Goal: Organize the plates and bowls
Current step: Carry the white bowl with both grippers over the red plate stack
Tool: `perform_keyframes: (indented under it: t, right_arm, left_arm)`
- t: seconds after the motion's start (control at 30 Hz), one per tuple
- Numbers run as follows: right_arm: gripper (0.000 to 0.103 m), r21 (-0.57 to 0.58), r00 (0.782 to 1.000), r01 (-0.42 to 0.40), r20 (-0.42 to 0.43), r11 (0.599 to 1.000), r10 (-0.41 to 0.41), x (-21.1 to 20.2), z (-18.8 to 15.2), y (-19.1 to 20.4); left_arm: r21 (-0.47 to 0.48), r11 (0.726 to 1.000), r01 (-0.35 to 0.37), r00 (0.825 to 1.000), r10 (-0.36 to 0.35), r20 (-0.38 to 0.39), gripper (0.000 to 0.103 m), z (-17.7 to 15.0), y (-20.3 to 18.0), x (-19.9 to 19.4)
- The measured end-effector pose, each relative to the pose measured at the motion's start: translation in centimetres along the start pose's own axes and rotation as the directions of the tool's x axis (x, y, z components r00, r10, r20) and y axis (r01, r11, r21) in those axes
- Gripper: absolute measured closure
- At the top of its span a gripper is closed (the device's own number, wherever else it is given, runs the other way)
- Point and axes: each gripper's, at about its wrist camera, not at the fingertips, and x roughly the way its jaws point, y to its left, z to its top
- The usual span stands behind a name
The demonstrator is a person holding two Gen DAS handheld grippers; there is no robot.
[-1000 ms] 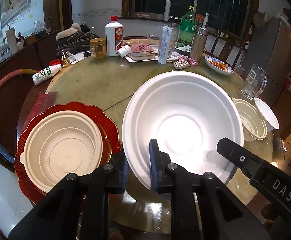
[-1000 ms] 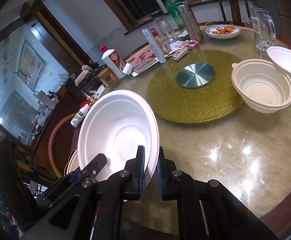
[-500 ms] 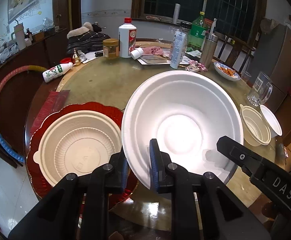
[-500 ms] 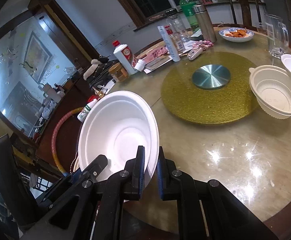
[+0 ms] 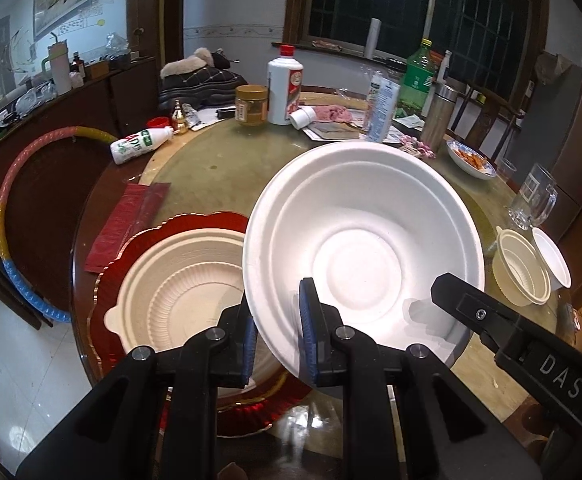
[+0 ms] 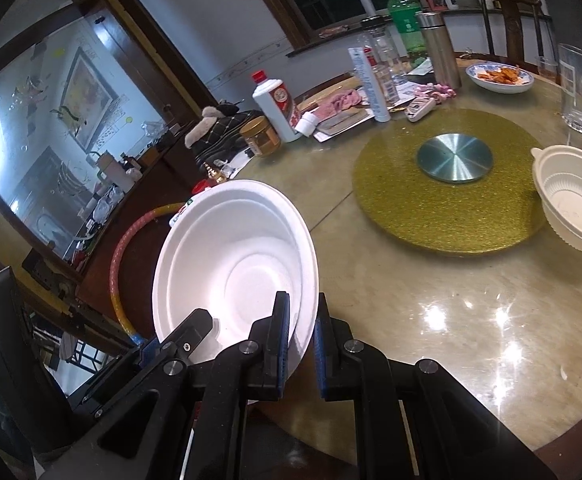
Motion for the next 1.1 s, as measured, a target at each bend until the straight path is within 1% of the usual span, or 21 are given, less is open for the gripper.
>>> perform_keyframes:
  t: [0.33, 0.57, 0.87, 1.1]
  right_arm:
    - [0.092, -0.043, 0.998, -0.03, -0.054, 0.999, 0.028, 2.9, -0.4, 3.4]
    - [0.092, -0.074, 0.993, -0.047, -0.109, 0.996, 0.039, 5.3, -1.0, 5.7]
    - [0.092, -0.089, 0.989, -0.045, -0.146, 0.995, 0.032, 7.1, -1.8, 6.8]
    - [0.092, -0.085, 0.986, -0.04, -0.163, 0.996, 0.026, 8.0, -2.1, 6.8]
  left_arm:
    - [-0.055, 0.997, -0.055, 0.998, 0.054, -0.017, 0.086, -0.1, 3.8, 0.5]
    - [-0.094, 0.992, -0.079, 0.996, 0.074, -0.054, 0.085, -0.5, 6.5, 1.5]
    - [-0.101, 0.99, -0.098, 0.993, 0.091, -0.081, 0.085, -1.3, 7.9, 2.2]
    - [-0.095, 0.989, -0.111, 0.99, 0.101, -0.098, 0.085, -1.6, 8.0, 2.8]
